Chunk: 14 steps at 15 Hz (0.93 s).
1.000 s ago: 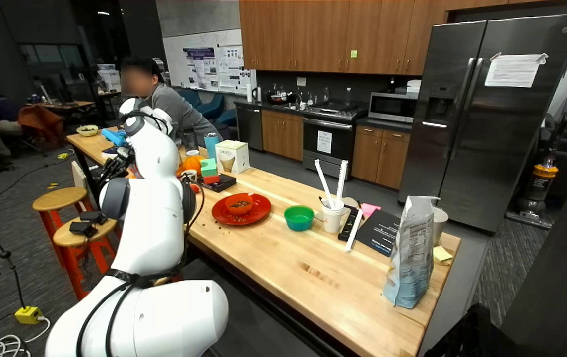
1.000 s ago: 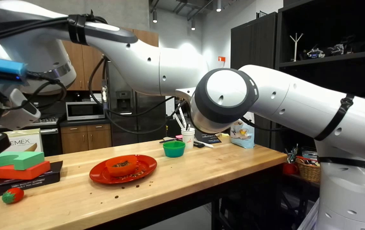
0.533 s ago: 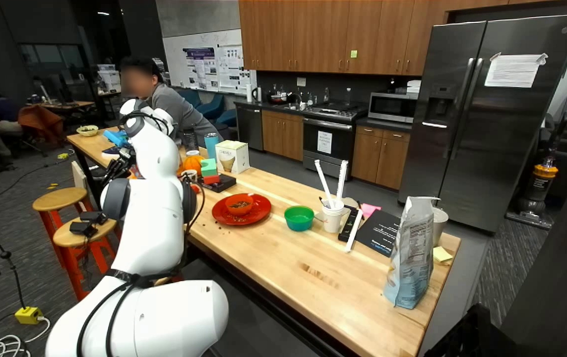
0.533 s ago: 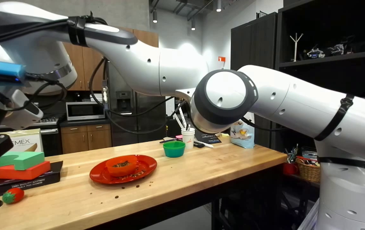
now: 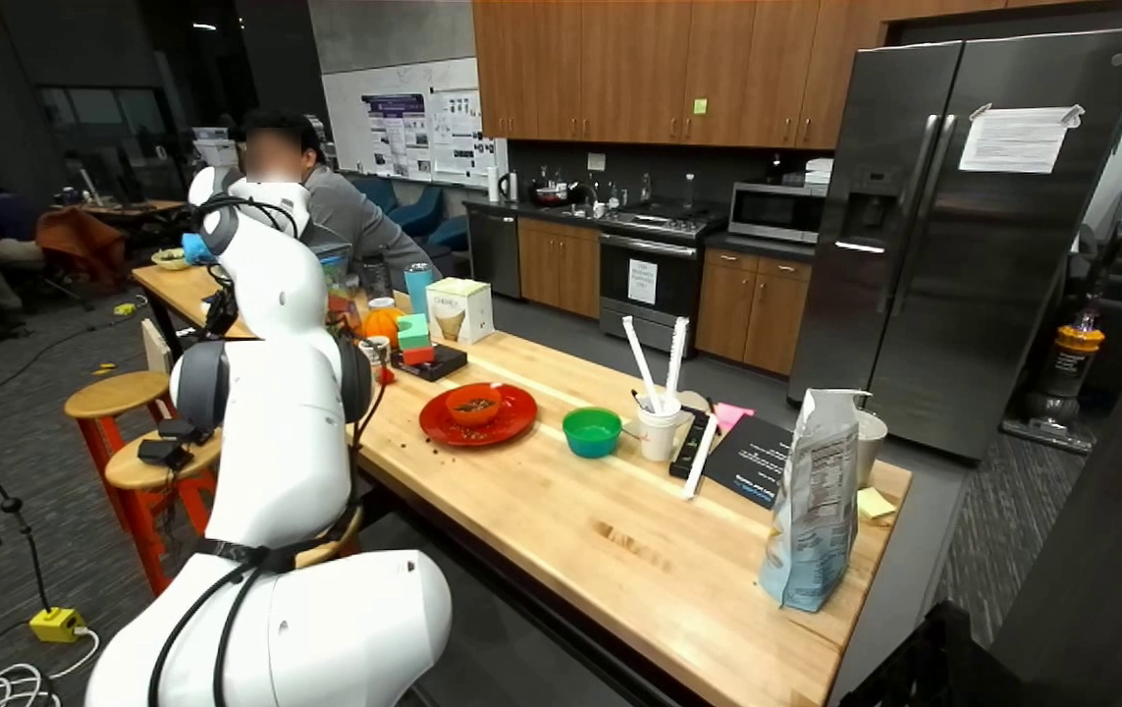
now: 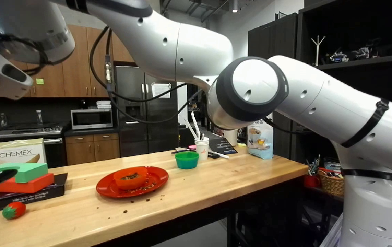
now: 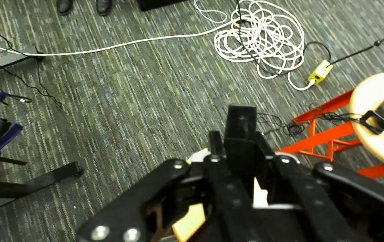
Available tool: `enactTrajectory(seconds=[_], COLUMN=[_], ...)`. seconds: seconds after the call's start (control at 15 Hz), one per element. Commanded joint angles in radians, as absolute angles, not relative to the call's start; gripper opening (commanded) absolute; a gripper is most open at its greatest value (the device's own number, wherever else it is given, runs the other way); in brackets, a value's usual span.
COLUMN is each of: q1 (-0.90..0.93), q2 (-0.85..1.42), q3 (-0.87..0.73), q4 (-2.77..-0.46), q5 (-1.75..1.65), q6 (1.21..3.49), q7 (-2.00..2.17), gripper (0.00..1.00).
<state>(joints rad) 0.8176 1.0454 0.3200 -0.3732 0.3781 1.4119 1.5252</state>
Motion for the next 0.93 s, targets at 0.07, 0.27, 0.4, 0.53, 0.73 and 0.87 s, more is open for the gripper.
enactTrajectory(seconds=[0.07, 0.27, 0.4, 0.53, 0.73, 0.87], q1=[0.906, 0.952, 0.989, 1.02, 1.07, 1.108], q2=[0.96, 0.939, 0.932, 0.924, 0.911, 0.898], q3=[0.245, 0.215, 0.195, 0.177, 0.153, 0.136], q4=[-0.401, -0.399, -0.395, -0.394, -0.39, -0.386], q5=[0.295, 0.26, 0.235, 0.209, 0.17, 0.142], q6=[1.45, 1.451, 1.46, 1.463, 1.456, 1.454], q7=[1.76, 1.932, 2.046, 2.141, 2.267, 2.341], gripper=[0.06, 0.06, 0.06, 0.06, 0.06, 0.06])
